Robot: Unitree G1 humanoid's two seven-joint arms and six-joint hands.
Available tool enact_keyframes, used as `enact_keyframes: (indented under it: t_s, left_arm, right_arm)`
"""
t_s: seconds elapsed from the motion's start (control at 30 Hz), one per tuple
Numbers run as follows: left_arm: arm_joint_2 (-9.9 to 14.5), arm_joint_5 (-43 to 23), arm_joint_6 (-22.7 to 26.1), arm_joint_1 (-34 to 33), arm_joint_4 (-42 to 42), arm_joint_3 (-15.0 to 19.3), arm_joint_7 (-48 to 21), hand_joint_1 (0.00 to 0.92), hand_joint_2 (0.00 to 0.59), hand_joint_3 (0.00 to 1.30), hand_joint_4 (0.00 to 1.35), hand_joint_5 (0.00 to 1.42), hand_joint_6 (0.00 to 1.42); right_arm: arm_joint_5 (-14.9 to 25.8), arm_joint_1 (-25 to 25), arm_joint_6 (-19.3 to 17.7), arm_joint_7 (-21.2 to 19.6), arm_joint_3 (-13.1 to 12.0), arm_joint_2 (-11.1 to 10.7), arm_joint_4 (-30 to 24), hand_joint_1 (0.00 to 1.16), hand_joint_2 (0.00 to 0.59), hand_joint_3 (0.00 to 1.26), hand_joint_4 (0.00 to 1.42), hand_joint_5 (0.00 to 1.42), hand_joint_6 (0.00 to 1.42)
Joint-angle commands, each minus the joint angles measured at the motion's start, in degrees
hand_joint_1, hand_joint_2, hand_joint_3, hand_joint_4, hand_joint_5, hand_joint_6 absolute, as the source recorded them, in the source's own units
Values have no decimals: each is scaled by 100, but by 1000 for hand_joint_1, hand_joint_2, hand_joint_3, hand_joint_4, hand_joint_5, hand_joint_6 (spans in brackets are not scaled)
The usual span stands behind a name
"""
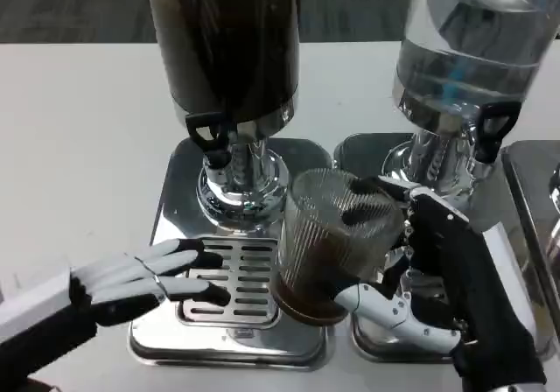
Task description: Grasp the cup under the faucet to collect the drink, then remove the cup.
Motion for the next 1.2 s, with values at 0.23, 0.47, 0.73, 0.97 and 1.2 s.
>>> enact_keyframes:
  t_s: [0.23,0.47,0.73,0.97,1.2]
  left_arm:
    - [302,208,-364,3,283,-129,413,48,161,198,9,0,75]
    - [380,246,-432,21,365,-196,583,39,150,191,1,0,87]
    - [453,245,-449,58,399,-286,730,30,147,191,0,0,89]
    - [502,233,-468,34,457,-339,812,13,138,191,0,0,90]
    - [516,211,-484,11,504,-378,852,9,137,191,0,0,90]
  right_arm:
    - [100,41,-238,-20,9,53,-340,666,331,461,538,761,1096]
    - [-2,3,-366,-2,-25,-41,-355,669,327,473,538,768,1112]
    - [27,38,-399,14,-48,-57,-380,675,326,475,544,774,1116]
    - [31,71,-419,-4,-57,-66,-395,679,326,476,545,778,1118]
    - [40,58,-448,-7,-88,-79,-392,681,326,483,553,778,1131]
